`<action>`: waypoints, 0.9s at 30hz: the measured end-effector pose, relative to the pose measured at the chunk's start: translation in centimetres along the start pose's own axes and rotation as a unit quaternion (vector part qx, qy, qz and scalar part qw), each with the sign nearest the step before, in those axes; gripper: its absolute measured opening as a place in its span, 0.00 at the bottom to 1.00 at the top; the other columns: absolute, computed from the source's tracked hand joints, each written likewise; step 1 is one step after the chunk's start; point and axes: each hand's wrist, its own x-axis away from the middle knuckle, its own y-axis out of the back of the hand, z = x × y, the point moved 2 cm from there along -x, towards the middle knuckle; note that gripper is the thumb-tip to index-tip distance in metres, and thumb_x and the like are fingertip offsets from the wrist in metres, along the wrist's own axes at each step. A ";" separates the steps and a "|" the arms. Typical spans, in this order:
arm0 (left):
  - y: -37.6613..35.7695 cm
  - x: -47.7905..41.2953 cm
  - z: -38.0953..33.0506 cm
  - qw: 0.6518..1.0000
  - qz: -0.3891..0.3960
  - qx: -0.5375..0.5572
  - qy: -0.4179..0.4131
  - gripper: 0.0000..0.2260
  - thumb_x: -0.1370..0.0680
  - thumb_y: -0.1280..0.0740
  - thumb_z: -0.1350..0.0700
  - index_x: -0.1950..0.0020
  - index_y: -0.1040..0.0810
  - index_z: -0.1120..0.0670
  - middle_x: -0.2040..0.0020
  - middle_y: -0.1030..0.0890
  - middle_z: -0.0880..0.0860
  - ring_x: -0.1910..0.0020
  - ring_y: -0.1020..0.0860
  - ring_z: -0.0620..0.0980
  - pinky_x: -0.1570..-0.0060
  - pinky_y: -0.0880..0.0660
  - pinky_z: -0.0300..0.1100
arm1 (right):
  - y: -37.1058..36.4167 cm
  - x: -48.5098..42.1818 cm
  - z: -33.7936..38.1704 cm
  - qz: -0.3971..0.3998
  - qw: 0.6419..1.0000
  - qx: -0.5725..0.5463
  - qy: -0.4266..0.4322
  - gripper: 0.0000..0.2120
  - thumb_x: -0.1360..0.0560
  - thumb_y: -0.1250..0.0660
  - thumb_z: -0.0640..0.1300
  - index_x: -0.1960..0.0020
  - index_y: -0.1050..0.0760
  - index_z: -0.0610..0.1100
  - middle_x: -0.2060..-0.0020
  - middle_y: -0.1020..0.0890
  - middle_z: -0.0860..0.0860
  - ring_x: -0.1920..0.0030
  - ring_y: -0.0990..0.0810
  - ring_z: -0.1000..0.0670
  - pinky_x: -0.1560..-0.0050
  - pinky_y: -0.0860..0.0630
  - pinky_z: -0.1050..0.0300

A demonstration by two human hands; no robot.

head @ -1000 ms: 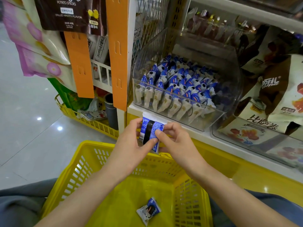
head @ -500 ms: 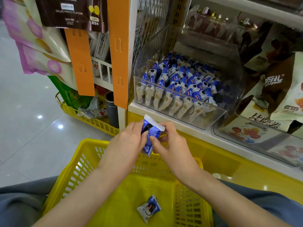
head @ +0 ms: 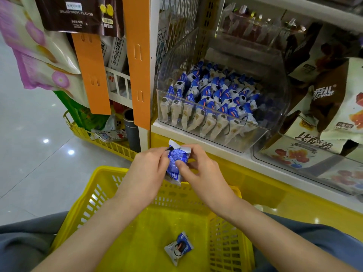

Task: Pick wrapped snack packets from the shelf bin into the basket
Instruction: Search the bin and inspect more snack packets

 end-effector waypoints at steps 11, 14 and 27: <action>-0.6 0.2 0.6 0.988 0.045 0.132 0.063 0.08 0.20 0.41 0.60 0.50 0.27 0.47 0.57 0.18 0.48 0.59 0.19 0.47 0.56 0.22 0.41 | 0.8 -0.6 0.2 -0.034 0.996 -0.076 -0.026 0.11 0.25 0.34 0.43 0.44 0.30 0.53 0.49 0.21 0.53 0.52 0.20 0.52 0.49 0.21 0.48; -0.3 -0.1 0.0 0.925 0.056 0.335 0.173 0.10 0.19 0.44 0.59 0.52 0.24 0.49 0.55 0.18 0.57 0.57 0.18 0.53 0.56 0.20 0.47 | 1.3 -0.8 0.9 0.027 0.997 -0.075 0.022 0.17 0.23 0.37 0.42 0.36 0.31 0.54 0.41 0.24 0.53 0.45 0.24 0.60 0.46 0.26 0.68; -0.1 0.0 -1.0 0.843 0.132 0.478 0.210 0.16 0.27 0.32 0.57 0.40 0.27 0.52 0.50 0.16 0.53 0.49 0.18 0.52 0.47 0.22 0.52 | 2.1 -1.6 2.2 0.054 0.998 -0.043 0.013 0.31 0.35 0.25 0.38 0.38 0.35 0.54 0.49 0.24 0.59 0.52 0.25 0.65 0.53 0.25 0.69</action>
